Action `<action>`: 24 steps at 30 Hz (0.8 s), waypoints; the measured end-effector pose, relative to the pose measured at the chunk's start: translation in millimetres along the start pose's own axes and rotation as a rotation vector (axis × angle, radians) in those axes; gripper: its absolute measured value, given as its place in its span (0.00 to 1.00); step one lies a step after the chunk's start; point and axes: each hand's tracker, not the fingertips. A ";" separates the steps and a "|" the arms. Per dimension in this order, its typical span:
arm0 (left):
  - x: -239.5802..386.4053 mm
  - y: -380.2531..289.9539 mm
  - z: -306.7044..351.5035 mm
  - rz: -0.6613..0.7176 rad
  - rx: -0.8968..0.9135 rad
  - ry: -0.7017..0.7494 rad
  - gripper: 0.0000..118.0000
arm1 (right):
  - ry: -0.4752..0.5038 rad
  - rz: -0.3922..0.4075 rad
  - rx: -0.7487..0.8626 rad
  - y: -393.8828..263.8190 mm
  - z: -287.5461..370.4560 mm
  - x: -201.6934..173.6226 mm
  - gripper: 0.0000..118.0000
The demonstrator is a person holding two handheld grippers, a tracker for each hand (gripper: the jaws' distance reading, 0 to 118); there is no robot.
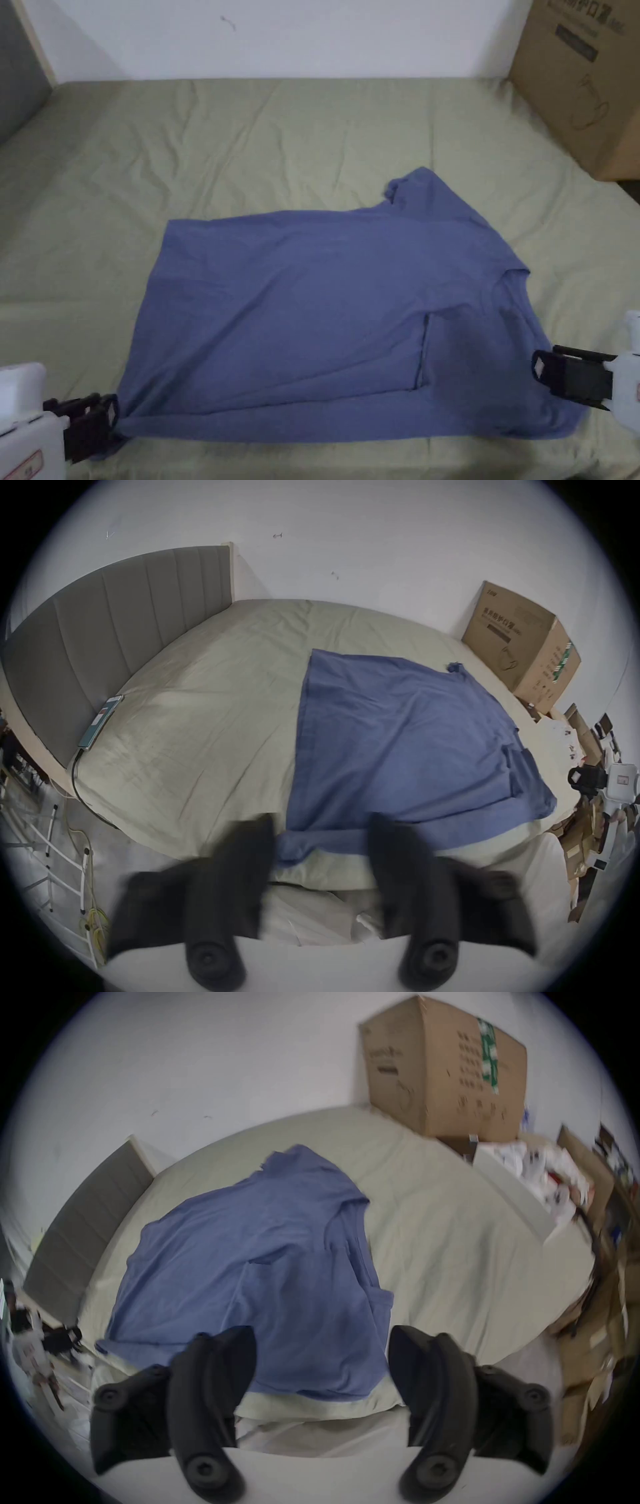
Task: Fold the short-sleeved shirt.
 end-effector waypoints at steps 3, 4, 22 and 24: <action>0.0 -15.9 5.8 -0.003 -0.051 0.037 0.00 | -0.028 0.022 -0.002 -16.7 12.1 -15.2 0.04; -1.7 -20.0 5.2 -0.003 -0.061 0.029 0.00 | -0.017 0.008 0.001 -22.0 13.1 -17.2 0.04; -11.6 -15.2 -82.3 0.002 -0.260 -0.024 0.05 | -0.025 -0.092 -0.110 -50.4 -19.1 2.9 0.00; -13.7 -9.0 -78.6 0.016 -0.268 -0.038 0.05 | -0.031 -0.095 -0.103 -47.9 -21.7 9.9 0.14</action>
